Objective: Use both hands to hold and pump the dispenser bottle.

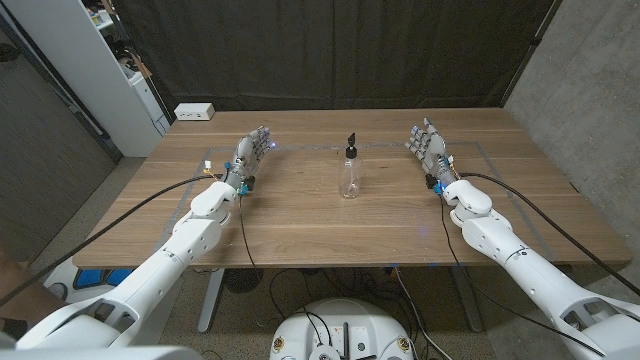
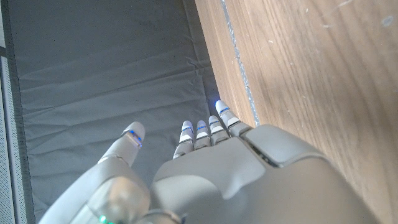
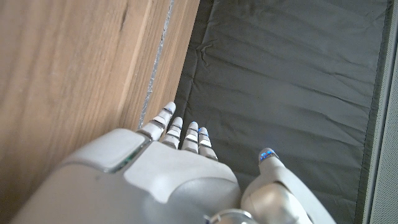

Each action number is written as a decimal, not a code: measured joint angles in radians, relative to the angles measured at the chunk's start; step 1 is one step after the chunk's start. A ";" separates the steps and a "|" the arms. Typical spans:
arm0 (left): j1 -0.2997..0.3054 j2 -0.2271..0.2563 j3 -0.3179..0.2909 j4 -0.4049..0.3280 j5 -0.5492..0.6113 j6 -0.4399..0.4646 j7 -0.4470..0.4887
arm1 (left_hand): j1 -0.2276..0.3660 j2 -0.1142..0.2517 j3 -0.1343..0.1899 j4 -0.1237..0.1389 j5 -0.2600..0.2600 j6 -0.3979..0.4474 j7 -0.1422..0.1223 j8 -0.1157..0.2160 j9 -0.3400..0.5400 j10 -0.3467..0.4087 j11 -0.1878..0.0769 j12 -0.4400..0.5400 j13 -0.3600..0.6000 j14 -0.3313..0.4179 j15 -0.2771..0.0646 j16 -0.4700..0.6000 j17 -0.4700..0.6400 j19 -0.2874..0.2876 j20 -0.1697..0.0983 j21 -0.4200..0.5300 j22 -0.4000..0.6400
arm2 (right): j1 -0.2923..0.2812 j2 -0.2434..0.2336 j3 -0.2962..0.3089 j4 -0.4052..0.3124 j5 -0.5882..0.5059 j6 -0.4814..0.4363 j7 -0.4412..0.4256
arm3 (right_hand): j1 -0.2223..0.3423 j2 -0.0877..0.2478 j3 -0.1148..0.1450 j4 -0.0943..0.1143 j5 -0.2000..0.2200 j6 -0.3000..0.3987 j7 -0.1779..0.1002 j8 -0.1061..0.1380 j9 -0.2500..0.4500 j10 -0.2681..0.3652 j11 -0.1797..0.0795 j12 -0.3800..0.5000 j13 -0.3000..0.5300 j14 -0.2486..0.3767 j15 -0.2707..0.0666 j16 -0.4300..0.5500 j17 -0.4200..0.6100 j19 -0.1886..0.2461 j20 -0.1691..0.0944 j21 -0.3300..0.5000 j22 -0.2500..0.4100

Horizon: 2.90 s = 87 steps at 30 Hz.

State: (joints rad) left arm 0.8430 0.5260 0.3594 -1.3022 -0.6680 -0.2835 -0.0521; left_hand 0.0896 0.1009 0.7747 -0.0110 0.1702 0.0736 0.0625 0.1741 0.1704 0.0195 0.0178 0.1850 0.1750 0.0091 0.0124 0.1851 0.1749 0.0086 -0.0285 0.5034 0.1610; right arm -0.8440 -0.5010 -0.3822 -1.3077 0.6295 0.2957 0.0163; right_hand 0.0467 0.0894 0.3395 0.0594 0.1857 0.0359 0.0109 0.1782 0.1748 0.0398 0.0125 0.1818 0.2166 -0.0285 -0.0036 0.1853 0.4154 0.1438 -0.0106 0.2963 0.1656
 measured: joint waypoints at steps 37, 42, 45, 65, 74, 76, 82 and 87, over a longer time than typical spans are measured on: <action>0.087 0.081 0.013 -0.188 0.053 0.035 0.046 | 0.057 0.004 -0.018 -0.145 0.008 0.050 -0.046 0.012 0.000 0.062 -0.051 0.015 0.000 0.038 -0.046 0.000 -0.007 0.040 -0.007 -0.049 0.000 | -0.007 -0.002 -0.022 -0.011 -0.038 0.008 -0.007 | 0.005 -0.006 0.010 -0.010 0.000 0.000 0.000 0.000 0.000 0.000 0.000 0.007 -0.010 0.000 0.000 0.003 -0.021 0.005 -0.006 -0.013 0.000; 0.101 0.092 0.016 -0.201 0.084 -0.008 0.028 | 0.065 -0.005 -0.022 -0.161 0.008 0.055 -0.052 0.020 0.000 0.067 -0.056 0.015 0.000 0.039 -0.047 0.000 -0.007 0.040 -0.007 -0.057 0.000 | -0.006 -0.018 -0.019 -0.010 -0.038 0.004 -0.002 | 0.005 -0.006 0.010 -0.010 0.000 0.000 0.000 0.000 0.000 0.000 0.000 0.007 -0.012 0.000 0.000 0.003 -0.021 0.005 -0.006 -0.013 0.000; 0.108 0.100 0.017 -0.214 0.086 -0.011 0.019 | 0.077 -0.017 -0.024 -0.170 0.008 0.056 -0.053 0.019 0.000 0.072 -0.061 0.015 0.004 0.039 -0.047 0.000 -0.007 0.047 -0.007 -0.061 0.000 | -0.006 -0.022 -0.017 -0.009 -0.038 0.003 -0.001 | 0.005 -0.006 0.010 -0.010 0.000 0.000 0.000 0.000 0.000 0.000 0.000 0.007 -0.012 0.000 0.000 0.007 -0.021 0.009 -0.009 -0.013 0.000; 0.114 0.174 0.038 -0.297 0.086 0.019 -0.086 | 0.158 -0.077 -0.017 -0.183 0.015 0.035 -0.075 0.019 0.004 0.069 -0.088 0.015 0.005 0.048 -0.048 0.000 -0.005 0.056 -0.009 -0.112 -0.001 | -0.009 -0.032 -0.013 0.002 -0.031 -0.002 0.009 | 0.005 -0.006 0.008 -0.017 0.000 0.000 0.000 0.000 -0.001 0.000 0.000 0.007 -0.017 -0.004 -0.004 0.011 -0.031 0.014 -0.007 -0.026 0.000; 0.071 0.203 0.072 -0.302 0.098 0.036 -0.177 | 0.205 -0.108 -0.017 -0.183 0.023 0.003 -0.082 0.019 0.004 0.055 -0.094 0.007 0.008 0.043 -0.048 -0.004 -0.005 0.046 -0.007 -0.148 -0.001 | -0.009 -0.037 -0.011 0.007 -0.031 -0.003 0.010 | 0.005 -0.006 0.008 -0.017 0.000 -0.004 -0.004 0.000 -0.001 0.000 0.000 0.007 -0.017 -0.004 -0.004 0.011 -0.031 0.018 -0.003 -0.030 0.000; 0.062 0.210 0.079 -0.304 0.098 0.036 -0.177 | 0.215 -0.118 -0.017 -0.183 0.023 -0.008 -0.086 0.019 0.004 0.047 -0.091 0.007 0.009 0.035 -0.046 -0.004 -0.005 0.042 -0.007 -0.158 -0.001 | -0.010 -0.039 -0.010 0.003 -0.031 -0.004 0.007 | 0.005 -0.006 0.008 -0.017 0.000 -0.004 -0.004 0.000 -0.001 0.000 0.000 0.007 -0.017 -0.004 -0.004 0.011 -0.034 0.018 -0.004 -0.030 -0.001; 0.030 0.228 0.100 -0.304 0.117 0.051 -0.232 | 0.241 -0.134 -0.017 -0.182 0.023 -0.036 -0.086 0.014 0.009 0.030 -0.094 0.007 0.009 0.032 -0.044 -0.004 -0.005 0.030 -0.005 -0.178 -0.001 | -0.017 -0.042 -0.008 -0.006 -0.034 -0.007 -0.008 | 0.005 -0.006 0.008 -0.017 0.000 -0.004 -0.004 0.000 -0.001 0.000 0.000 0.007 -0.017 -0.003 -0.004 0.011 -0.035 0.023 -0.009 -0.034 -0.001; 0.002 0.239 0.117 -0.293 0.141 0.056 -0.289 | 0.274 -0.153 -0.013 -0.187 0.023 -0.064 -0.083 0.014 0.009 0.019 -0.098 0.007 0.011 0.011 -0.045 -0.004 0.000 0.025 -0.003 -0.203 -0.001 | -0.031 -0.048 -0.003 -0.023 -0.037 -0.011 -0.020 | 0.005 -0.006 0.008 -0.017 0.000 -0.004 -0.004 0.000 -0.001 0.000 0.000 0.007 -0.017 -0.003 -0.004 0.015 -0.035 0.023 -0.009 -0.038 -0.001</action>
State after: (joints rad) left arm 0.8450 0.7645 0.4765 -1.5947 -0.5267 -0.2277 -0.3410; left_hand 0.3641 -0.0526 0.7621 -0.1976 0.1933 0.0097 -0.0207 0.1885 0.1795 0.0382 -0.0802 0.1916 0.1865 0.0202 -0.0327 0.1809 0.1750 0.0336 -0.0318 0.3003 0.1604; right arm -0.8748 -0.5490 -0.3851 -1.3304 0.5925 0.2850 -0.0039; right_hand 0.0519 0.0832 0.3474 0.0426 0.1857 0.0319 0.0072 0.1781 0.1743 0.0394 0.0124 0.1887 0.1998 -0.0319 -0.0074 0.2001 0.3800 0.1670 -0.0197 0.2585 0.1651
